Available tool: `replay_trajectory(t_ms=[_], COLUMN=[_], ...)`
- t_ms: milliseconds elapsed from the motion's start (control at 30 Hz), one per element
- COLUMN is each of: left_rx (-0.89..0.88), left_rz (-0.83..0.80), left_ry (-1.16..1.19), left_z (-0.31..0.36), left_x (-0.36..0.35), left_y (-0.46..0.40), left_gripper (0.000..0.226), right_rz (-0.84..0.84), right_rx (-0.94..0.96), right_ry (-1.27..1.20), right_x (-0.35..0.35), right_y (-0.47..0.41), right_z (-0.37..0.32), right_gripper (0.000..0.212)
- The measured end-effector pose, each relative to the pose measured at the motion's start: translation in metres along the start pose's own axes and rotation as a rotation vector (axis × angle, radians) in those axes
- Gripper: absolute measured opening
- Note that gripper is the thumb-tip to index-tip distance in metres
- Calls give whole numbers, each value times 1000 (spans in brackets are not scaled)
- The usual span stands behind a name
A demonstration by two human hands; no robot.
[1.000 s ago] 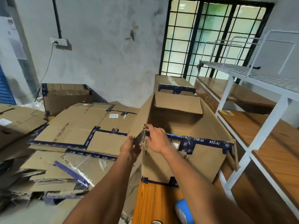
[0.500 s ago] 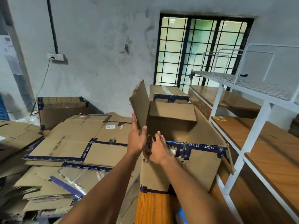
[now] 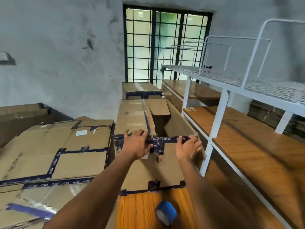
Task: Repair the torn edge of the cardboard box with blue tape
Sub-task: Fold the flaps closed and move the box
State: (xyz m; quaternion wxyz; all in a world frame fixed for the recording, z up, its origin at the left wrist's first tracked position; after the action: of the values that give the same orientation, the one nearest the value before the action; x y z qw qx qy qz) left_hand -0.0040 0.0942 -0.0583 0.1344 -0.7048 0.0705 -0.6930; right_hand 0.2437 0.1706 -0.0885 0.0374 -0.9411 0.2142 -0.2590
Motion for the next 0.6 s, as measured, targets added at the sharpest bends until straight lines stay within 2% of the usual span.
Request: replay_trajectory(t_ms=[100,167,233,267,333,433,600], left_rx=[-113,-135,-100,-71,-34,23,75], left_rz=[-91,-138,-136,-131,-110,-77,-14], left_ry=[-1,12,12,-2,-19,-26,15], left_z=[37,55,63,62,62,50,17], left_x=[-11,-21,-26,-26,-26,-24,-9], left_y=[-21,-34,-45,-47,-47,-38,-25], left_gripper=[65,54,39,34,29,25,20], right_rz=[-113,-256,-319,-330,-358,-349,-251], right_rx=[-454,-597,-658,-697,-698,-582,-460], right_ry=[-178,-351,-470,-544,-596,-589,-542], right_x=[2,-30,-70,-79,-64,-52,-53], right_y=[-25,-53,-95,-102,-86,-73,-56], right_z=[47,77,114,120,91,48,-1], right_gripper=[90,115,138,135,103,59,56])
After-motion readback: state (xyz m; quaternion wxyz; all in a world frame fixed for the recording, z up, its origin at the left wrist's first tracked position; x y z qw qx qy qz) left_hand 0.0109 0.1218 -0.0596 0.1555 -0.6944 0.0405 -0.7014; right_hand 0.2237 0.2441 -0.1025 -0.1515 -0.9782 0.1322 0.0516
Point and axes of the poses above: each hand's wrist, its own y-axis away from the middle knuckle, its own x-axis out of the back of the hand, z = x × y, the point moved 10 cm from there along -y, towards the middle knuckle, and after that the axes turned 3 degrees about -x, right-handed, at the moved point
